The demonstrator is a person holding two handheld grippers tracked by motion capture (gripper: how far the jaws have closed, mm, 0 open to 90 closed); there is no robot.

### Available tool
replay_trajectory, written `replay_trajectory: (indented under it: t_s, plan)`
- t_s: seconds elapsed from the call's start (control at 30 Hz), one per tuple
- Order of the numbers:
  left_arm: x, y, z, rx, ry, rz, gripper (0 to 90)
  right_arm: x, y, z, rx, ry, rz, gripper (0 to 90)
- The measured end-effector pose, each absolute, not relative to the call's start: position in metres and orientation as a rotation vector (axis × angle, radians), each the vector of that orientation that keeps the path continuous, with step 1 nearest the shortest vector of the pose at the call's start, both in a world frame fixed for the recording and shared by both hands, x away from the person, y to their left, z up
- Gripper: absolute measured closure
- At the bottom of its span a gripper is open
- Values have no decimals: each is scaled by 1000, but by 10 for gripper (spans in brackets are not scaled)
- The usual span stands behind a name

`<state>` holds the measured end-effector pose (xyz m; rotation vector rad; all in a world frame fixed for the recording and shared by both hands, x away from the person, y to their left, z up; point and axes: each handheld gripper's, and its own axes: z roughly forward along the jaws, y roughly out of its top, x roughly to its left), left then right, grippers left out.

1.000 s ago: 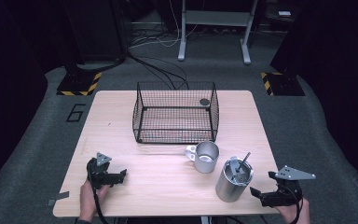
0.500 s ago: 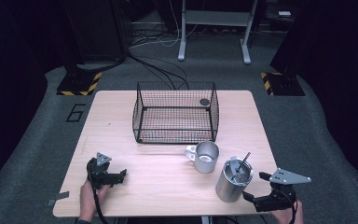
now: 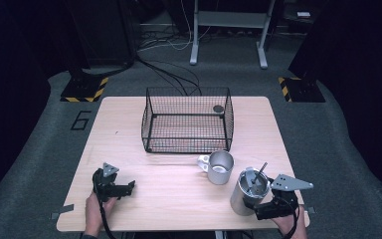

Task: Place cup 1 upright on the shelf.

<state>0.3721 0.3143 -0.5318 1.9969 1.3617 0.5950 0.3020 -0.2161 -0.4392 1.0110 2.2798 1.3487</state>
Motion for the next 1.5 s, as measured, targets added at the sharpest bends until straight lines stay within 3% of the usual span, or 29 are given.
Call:
replay_trajectory:
  t_s: [0.83,1.5]
  plan:
    - [372,314,-532,1995,1364,595,3,298,-204,-444,971,2127,1372,32]
    - [372,314,-532,1995,1365,594,3,298,-191,-422,944,2124,1383,33]
